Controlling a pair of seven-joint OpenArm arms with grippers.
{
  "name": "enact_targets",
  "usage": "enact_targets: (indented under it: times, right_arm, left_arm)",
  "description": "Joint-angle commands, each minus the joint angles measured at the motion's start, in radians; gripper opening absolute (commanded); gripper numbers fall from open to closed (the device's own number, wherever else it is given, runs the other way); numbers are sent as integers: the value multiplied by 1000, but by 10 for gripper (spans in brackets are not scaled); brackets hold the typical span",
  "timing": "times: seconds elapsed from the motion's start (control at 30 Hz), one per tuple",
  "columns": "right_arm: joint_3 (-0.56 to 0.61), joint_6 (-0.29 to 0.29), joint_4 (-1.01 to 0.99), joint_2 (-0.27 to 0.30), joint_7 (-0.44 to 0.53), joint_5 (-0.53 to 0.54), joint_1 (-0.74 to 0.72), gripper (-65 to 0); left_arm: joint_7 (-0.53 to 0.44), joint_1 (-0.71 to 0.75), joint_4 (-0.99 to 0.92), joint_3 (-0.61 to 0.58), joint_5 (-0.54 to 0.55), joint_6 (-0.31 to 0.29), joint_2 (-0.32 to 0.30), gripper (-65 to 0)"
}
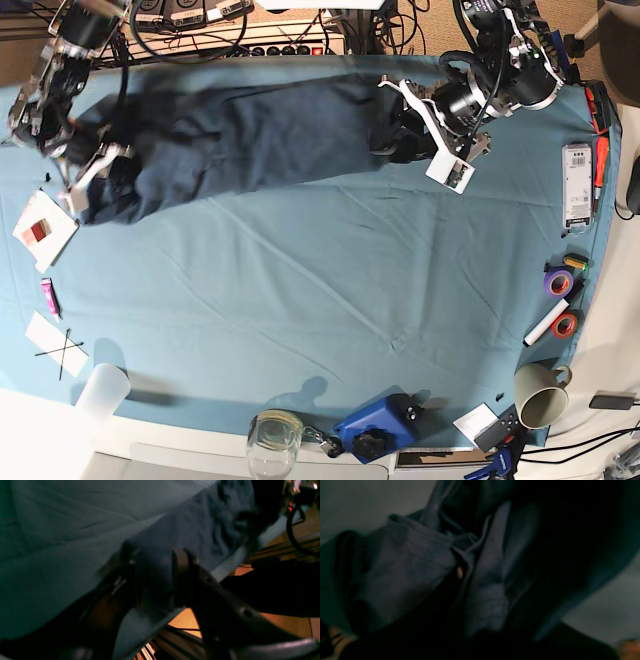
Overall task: Fold the T-shirt properly
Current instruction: 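Lift the strip end held by the right gripper and fold it inward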
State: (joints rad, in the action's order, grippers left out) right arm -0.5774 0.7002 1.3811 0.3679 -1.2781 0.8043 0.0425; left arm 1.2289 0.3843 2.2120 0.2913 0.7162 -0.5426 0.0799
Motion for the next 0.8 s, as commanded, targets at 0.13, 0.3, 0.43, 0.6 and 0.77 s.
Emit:
enact_targets:
  times: [0.13,0.3,0.43,0.6,0.77]
  right_arm:
    - [-7,-16,13,29,80,-167,-117,-650]
    - [-6,-43,39,21,19,-188,-143,-650]
    - [-6,-43,151,-33,-61,-184,-134,-650]
    - [-3,-43,279,-101,-97,-154,-131,-650]
    - [71,-44,288,-156,-109,-137,-120,-650]
  left_arm:
    - [-13,-2,18,0,0,-3,3,-470]
    - [-13,-2,18,45,-69,68,2,-507]
    - [-13,-2,18,158,-37,103,-34,-534]
    - [-2,1,18,296,41,100,-95,-534]
    - [-2,17,18,398,77,98,-166,-534]
